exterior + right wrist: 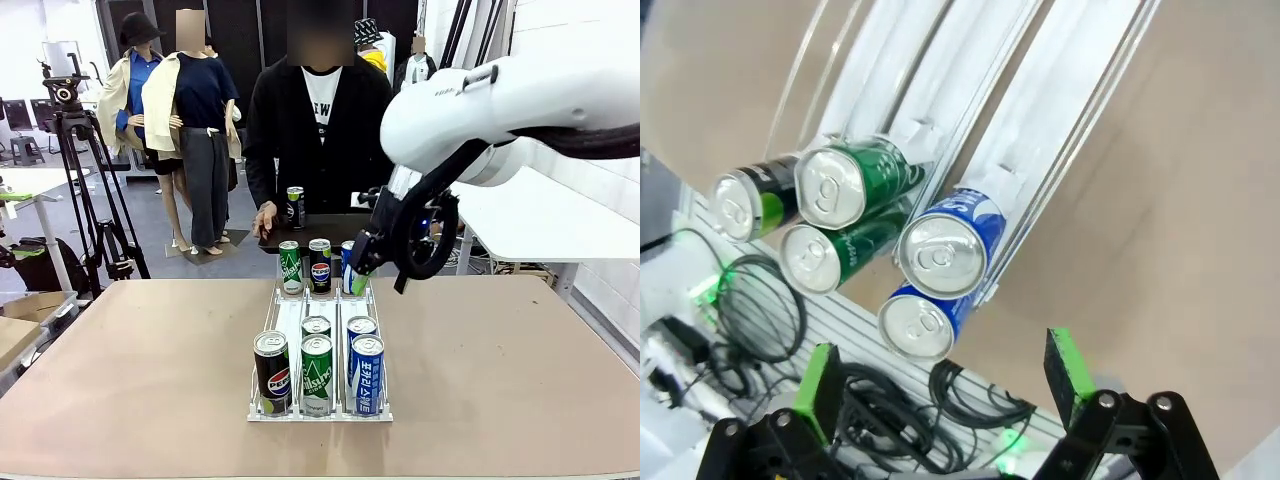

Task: Retrieve and hand over the desired beverage to the person.
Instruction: Pick up another can of the same type that the person held from the Automatic Can Dispenser.

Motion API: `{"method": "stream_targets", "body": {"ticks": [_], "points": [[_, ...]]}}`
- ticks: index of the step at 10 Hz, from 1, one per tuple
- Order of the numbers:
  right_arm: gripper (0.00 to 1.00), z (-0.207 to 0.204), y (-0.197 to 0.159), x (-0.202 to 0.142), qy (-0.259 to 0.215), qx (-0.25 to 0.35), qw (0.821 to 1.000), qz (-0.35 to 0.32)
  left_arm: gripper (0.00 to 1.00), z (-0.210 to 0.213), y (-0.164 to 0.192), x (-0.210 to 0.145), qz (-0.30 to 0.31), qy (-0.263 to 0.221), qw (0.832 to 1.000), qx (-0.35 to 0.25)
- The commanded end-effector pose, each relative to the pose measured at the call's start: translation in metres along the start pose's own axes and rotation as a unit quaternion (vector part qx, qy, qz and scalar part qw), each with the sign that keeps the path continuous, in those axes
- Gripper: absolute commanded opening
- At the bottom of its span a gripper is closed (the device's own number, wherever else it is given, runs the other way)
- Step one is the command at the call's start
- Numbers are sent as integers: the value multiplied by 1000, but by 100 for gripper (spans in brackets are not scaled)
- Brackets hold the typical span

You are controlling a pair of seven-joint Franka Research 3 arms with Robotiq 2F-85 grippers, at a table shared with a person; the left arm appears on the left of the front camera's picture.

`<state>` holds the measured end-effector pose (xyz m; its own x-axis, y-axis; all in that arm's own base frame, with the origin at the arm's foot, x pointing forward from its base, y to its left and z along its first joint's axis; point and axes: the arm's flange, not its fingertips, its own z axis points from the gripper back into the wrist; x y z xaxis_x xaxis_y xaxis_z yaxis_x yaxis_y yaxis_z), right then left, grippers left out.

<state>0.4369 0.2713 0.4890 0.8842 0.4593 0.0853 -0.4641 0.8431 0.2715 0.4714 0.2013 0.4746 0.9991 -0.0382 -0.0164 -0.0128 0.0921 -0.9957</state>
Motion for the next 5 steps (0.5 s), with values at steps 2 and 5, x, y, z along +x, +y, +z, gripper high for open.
{"method": "stream_targets", "body": {"ticks": [2, 5], "points": [[100, -30, 14, -2, 4, -51, 999, -9, 100, 1, -1, -1, 0, -4, 1000, 4], [100, -48, 36, -16, 9, -84, 996, 12, 100, 1, -1, -1, 0, -4, 1000, 4]]}}
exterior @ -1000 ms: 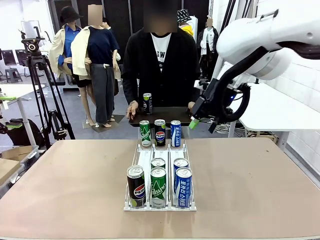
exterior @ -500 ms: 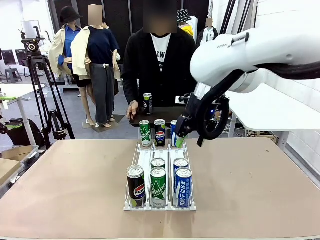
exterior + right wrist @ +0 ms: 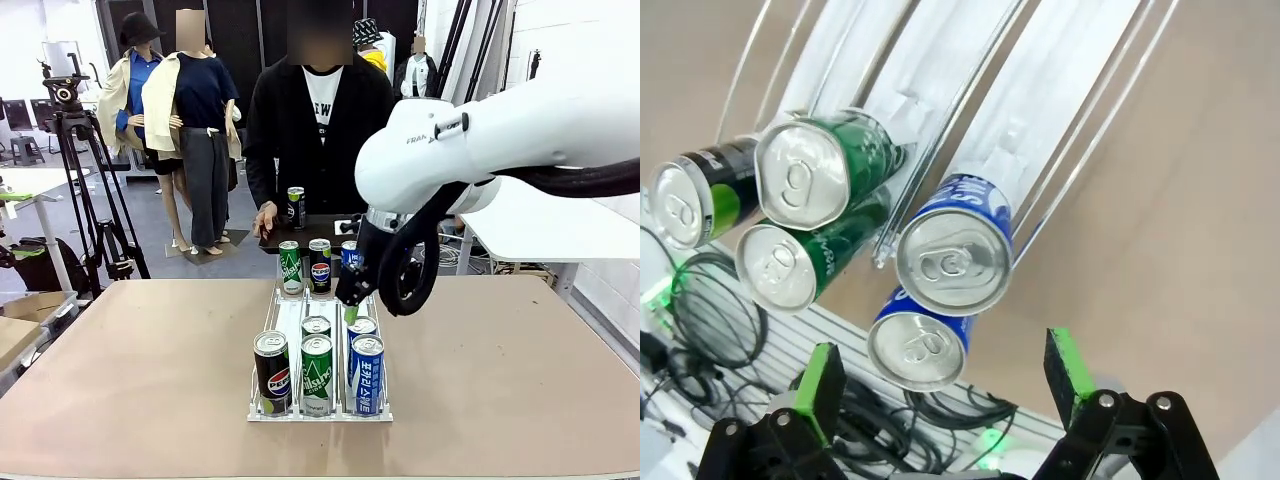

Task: Retrieve and hand over the desired beverage to the person.
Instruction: Pick up another can of the same type that the person held from the Automatic Can Dispenser.

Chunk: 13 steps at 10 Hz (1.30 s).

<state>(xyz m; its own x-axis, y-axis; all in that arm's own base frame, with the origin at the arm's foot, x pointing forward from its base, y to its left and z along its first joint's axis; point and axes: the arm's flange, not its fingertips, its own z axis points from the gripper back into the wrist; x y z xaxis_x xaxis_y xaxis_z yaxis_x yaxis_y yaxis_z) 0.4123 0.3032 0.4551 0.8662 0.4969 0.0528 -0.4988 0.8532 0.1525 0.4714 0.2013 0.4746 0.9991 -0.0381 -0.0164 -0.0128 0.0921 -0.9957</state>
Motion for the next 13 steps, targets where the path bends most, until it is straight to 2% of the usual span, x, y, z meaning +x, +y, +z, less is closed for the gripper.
{"method": "stream_targets", "body": {"ticks": [1, 7, 13], "points": [[100, -9, 14, -12, -11, -34, 999, 1, 100, 1, -1, -1, 0, -3, 1000, 4], [100, -26, 33, -28, -11, -64, 998, 14, 100, 1, -1, -1, 0, -3, 1000, 4], [100, -32, 32, -29, -33, -85, 996, 7, 100, 1, -1, -1, 0, -3, 1000, 4]]}}
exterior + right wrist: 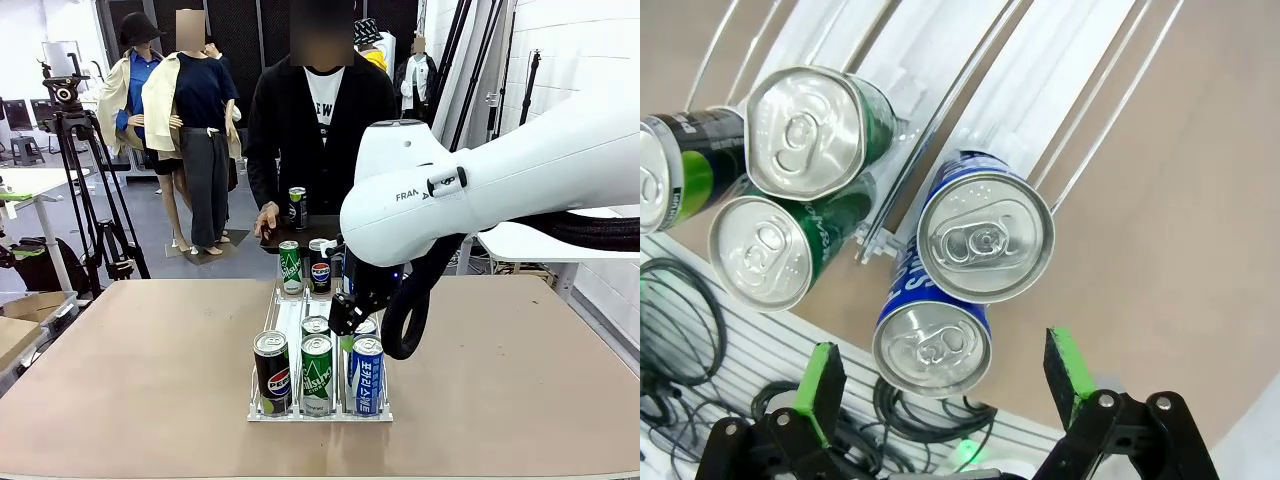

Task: Retrieve and hand over the desired beverage to the person.
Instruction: Pick up another can of the same type that the person held from the Automatic Can Dispenser.

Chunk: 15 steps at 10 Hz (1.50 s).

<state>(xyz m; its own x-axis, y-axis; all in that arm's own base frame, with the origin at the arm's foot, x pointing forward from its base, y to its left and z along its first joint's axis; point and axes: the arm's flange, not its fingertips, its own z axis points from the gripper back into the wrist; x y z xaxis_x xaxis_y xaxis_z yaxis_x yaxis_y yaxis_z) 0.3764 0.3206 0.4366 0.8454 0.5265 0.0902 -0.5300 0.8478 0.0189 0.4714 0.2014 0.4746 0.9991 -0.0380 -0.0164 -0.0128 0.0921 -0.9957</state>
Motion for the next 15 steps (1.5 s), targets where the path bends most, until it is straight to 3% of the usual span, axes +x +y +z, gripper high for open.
{"method": "stream_targets", "body": {"ticks": [1, 12, 13, 15], "points": [[100, -14, 2, -5, -12, -19, 1000, -19, 100, 1, -1, -1, 0, -3, 1000, 4], [100, -39, -8, 1, 9, -10, 1000, -19, 100, 1, -1, -1, 0, -3, 1000, 4], [96, -38, -8, 2, 11, -11, 1000, -18, 100, 1, -1, -1, 0, -3, 1000, 4], [76, -38, -9, 3, 16, -1, 1000, -12, 100, 1, -1, -1, 0, -3, 1000, 4]]}}
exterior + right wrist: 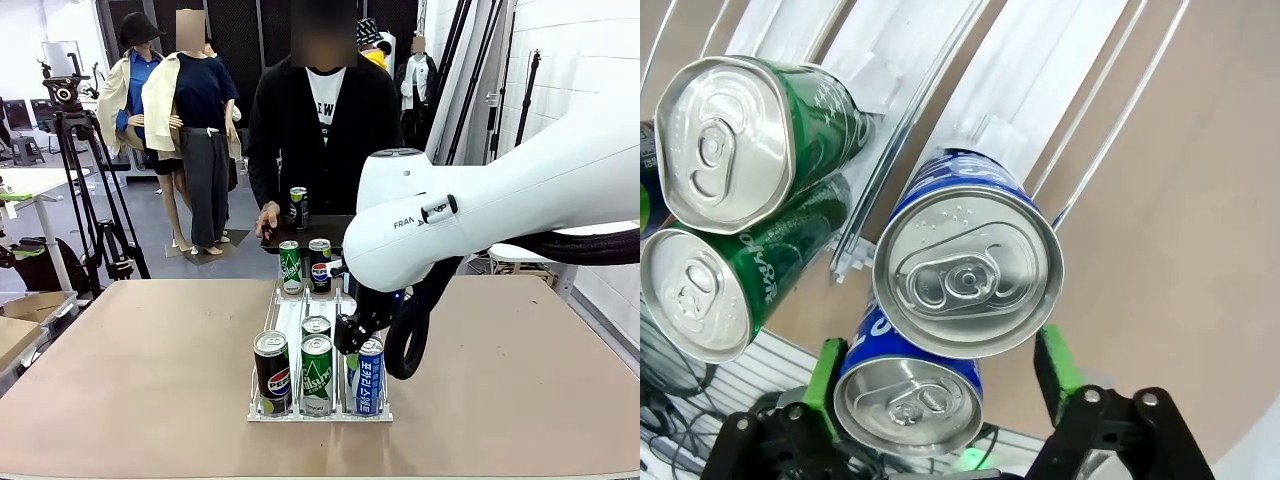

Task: Retrieve and hand over the desired beverage to the person.
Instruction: Pick up another can of the same type that the person held from the Automatic Can Dispenser.

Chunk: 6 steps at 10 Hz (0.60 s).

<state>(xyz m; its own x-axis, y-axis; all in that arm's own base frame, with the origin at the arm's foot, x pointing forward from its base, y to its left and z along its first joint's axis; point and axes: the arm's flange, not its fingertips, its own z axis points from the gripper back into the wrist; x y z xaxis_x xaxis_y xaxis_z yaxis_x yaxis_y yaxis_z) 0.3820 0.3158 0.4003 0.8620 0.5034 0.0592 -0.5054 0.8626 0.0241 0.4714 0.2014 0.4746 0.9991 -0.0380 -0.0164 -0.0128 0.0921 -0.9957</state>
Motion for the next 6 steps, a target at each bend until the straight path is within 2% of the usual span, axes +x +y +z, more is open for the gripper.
{"method": "stream_targets", "body": {"ticks": [1, 4, 5, 6], "points": [[61, -2, -1, 5, 1, -2, 1000, 6, 100, 1, -1, -1, 0, -3, 1000, 4], [8, -3, 0, 5, 5, -1, 1000, 9, 100, 1, -1, -1, 0, -3, 1000, 4], [0, -3, -1, 5, 5, 0, 1000, 8, 100, 1, -1, -1, 0, -3, 1000, 4], [0, -1, -5, 4, -1, 11, 1000, 6, 100, 1, -1, -1, 0, -3, 1000, 4]]}}
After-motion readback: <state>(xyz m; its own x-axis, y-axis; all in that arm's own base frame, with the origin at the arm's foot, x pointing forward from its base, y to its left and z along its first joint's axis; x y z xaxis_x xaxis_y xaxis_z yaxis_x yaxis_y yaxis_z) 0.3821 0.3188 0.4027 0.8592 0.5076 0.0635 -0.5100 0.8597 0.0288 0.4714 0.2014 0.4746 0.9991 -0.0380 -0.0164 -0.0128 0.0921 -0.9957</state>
